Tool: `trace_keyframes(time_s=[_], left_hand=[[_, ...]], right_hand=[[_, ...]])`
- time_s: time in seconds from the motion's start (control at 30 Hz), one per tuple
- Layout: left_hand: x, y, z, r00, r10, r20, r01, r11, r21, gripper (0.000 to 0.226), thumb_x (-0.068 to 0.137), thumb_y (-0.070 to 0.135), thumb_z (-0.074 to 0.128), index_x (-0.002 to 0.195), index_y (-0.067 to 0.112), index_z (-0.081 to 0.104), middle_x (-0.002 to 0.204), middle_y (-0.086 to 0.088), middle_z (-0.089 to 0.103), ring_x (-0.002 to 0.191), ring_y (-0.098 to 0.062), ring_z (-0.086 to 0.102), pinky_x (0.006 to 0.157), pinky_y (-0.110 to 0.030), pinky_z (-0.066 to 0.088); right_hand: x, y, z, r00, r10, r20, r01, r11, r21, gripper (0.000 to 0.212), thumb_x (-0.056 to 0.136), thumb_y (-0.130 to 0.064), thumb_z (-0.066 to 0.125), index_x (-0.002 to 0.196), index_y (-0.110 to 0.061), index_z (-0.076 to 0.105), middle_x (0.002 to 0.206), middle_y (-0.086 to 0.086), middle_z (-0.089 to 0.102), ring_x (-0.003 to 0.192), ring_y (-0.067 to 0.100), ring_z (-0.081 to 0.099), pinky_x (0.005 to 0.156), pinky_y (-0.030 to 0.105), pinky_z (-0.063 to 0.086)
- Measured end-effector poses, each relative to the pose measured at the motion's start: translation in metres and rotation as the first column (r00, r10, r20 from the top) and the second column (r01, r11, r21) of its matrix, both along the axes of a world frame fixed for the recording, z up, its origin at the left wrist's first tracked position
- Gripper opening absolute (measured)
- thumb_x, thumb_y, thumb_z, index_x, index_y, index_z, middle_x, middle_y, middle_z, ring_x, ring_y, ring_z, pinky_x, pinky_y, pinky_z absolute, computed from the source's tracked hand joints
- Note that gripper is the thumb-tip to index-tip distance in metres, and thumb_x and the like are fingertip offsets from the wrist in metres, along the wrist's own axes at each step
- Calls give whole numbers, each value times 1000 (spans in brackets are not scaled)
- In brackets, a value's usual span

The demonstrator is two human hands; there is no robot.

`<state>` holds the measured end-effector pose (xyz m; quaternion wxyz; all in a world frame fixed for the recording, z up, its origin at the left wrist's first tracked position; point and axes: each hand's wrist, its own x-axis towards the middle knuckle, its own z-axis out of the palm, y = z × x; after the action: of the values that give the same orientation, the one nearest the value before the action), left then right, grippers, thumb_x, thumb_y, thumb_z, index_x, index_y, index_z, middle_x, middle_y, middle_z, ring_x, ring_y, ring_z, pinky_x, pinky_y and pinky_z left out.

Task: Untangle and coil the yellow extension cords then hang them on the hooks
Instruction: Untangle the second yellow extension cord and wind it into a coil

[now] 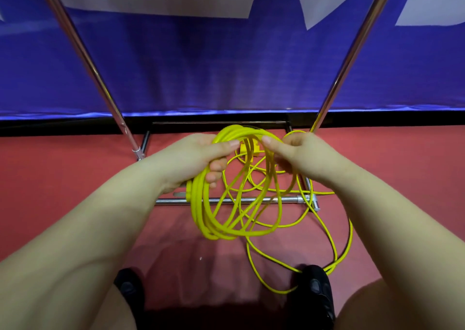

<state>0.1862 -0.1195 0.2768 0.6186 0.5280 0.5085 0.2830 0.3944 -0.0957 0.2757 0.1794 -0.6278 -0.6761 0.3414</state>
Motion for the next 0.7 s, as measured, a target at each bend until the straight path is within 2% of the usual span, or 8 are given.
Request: trace_keyframes(time_s=[0.07,0.2,0.3,0.4,0.43,0.53,0.63,0.7], left_hand=[[3,2,3,989,64,135,-63,998,-10,27,94,31,46,70,18,40,43,7,37,35,-6,35,43,-23,41],[1,1,10,966,176,191,-184,983,23,24,96,27,43,74,17,41,42,8,35,34,-6,34,40,-19,39],[0,3,5,945,258,202,-276,959,64,29,97,28,44,71,16,40,42,8,35,35,-7,35,41,-19,40],[-2,6,4,894,367,257,-394,917,59,32,97,30,44,69,16,40,42,9,36,35,-6,37,43,-19,40],[-4,7,3,876,396,277,-424,904,50,32,97,30,43,68,17,40,42,9,37,36,-6,37,43,-19,41],[-8,10,3,880,391,270,-424,902,76,33,97,30,44,67,18,41,44,9,38,39,-8,39,47,-21,44],[-7,5,3,959,281,49,-285,939,192,35,96,32,45,66,14,45,44,6,46,40,-10,46,45,-23,43],[-4,3,2,967,239,-89,-215,952,220,31,96,32,45,73,12,51,46,4,57,40,-8,53,40,-21,43]], right_hand=[[2,-4,-5,983,140,122,-116,976,-187,45,87,-54,51,70,-15,66,72,2,67,64,12,58,65,23,44],[4,-8,-17,902,367,227,-264,886,-381,27,92,-36,54,95,-15,71,99,6,69,91,18,60,86,31,45],[0,-12,-18,882,426,202,-318,854,-413,18,90,-28,58,97,-17,69,106,5,69,102,20,61,94,35,45],[-5,-12,-19,883,411,229,-322,882,-343,16,91,-22,55,97,-13,66,98,5,69,93,22,62,82,31,48],[-8,-12,-19,912,371,173,-308,901,-306,15,93,-21,53,94,-10,64,92,6,68,86,23,63,74,30,50],[-19,-11,-12,965,158,-210,-213,938,-273,11,96,-13,49,86,-13,52,76,4,65,66,19,63,54,25,53],[-24,-9,-2,873,-39,-486,-119,950,-289,7,96,-8,48,91,-13,51,73,4,68,53,12,63,47,20,52],[-24,-6,5,747,-169,-643,-69,943,-327,7,95,-10,50,90,-14,53,70,1,71,52,10,65,49,20,53]])
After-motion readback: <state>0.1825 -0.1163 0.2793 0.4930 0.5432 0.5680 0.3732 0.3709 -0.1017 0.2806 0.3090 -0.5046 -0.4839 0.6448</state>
